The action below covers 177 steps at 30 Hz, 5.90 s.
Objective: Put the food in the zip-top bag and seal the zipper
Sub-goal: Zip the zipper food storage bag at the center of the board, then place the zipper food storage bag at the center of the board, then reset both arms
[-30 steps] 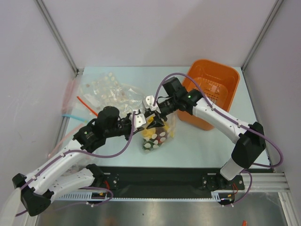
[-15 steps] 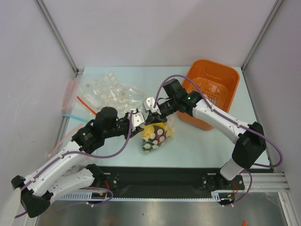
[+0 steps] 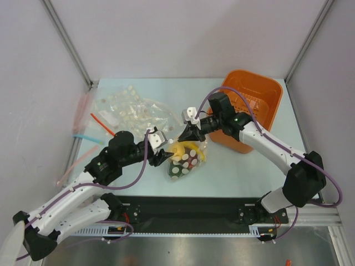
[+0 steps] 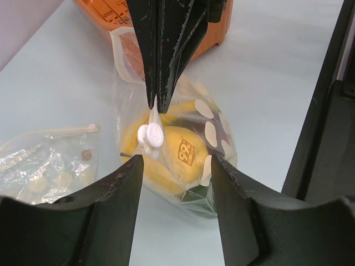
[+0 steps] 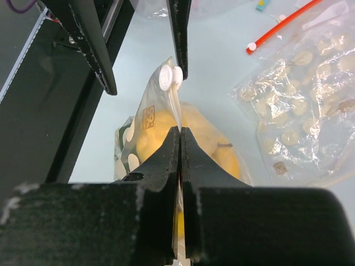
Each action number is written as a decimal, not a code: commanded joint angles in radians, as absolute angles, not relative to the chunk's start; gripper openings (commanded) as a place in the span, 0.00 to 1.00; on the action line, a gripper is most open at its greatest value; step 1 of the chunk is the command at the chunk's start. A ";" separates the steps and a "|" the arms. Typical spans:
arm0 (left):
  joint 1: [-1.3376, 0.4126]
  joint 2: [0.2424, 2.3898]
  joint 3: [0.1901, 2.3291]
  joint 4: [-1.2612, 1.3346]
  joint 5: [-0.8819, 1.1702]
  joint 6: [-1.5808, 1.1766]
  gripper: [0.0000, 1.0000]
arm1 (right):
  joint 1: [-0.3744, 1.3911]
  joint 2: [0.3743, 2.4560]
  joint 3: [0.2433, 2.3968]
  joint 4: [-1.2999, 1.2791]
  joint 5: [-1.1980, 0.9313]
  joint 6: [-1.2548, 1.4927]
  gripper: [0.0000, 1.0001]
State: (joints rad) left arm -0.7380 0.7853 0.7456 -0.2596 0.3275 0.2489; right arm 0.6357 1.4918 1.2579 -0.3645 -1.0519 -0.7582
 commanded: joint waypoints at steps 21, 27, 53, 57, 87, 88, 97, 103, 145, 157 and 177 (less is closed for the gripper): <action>-0.732 0.842 0.758 -0.147 0.299 0.213 0.00 | 0.629 1.424 1.288 -0.360 -1.147 -0.747 0.53; -0.732 0.864 0.791 -0.196 0.319 0.255 0.00 | 0.670 1.424 1.319 -0.397 -1.129 -0.772 0.59; -0.732 0.857 0.830 -0.256 0.373 0.293 0.00 | 0.704 1.522 1.381 -0.380 -1.104 -0.767 0.39; -0.732 0.857 0.834 -0.264 0.374 0.302 0.00 | 0.703 1.528 1.376 -0.388 -1.103 -0.781 0.38; -0.706 0.772 0.885 -0.311 0.255 0.307 0.00 | 0.627 1.563 1.401 -0.426 -1.094 -0.798 0.00; -0.700 0.762 0.887 -0.311 0.246 0.304 0.00 | 0.618 1.565 1.401 -0.428 -1.088 -0.792 0.00; -0.638 0.735 0.884 -0.305 0.060 0.235 0.00 | 0.592 1.597 1.397 -0.456 -1.022 -0.733 0.00; -0.595 0.733 0.881 -0.299 -0.107 0.186 0.00 | 0.551 1.571 1.359 -0.522 -1.016 -0.698 0.00; -0.500 1.069 1.021 -0.149 0.100 0.006 0.00 | 0.345 1.181 1.154 -0.627 -0.591 -0.328 0.00; -0.499 1.066 1.108 -0.205 0.037 -0.130 0.85 | 0.331 1.117 1.190 -0.483 -0.037 0.205 1.00; -0.400 0.971 1.065 -0.560 -0.039 -0.791 1.00 | 0.324 0.896 1.114 -0.589 0.299 0.548 1.00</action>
State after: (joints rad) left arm -0.4053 1.0073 1.1137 -0.5278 -0.1234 -0.6903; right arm 0.3248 0.9253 1.1522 -0.5880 0.2256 0.4923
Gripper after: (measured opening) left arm 0.996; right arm 0.995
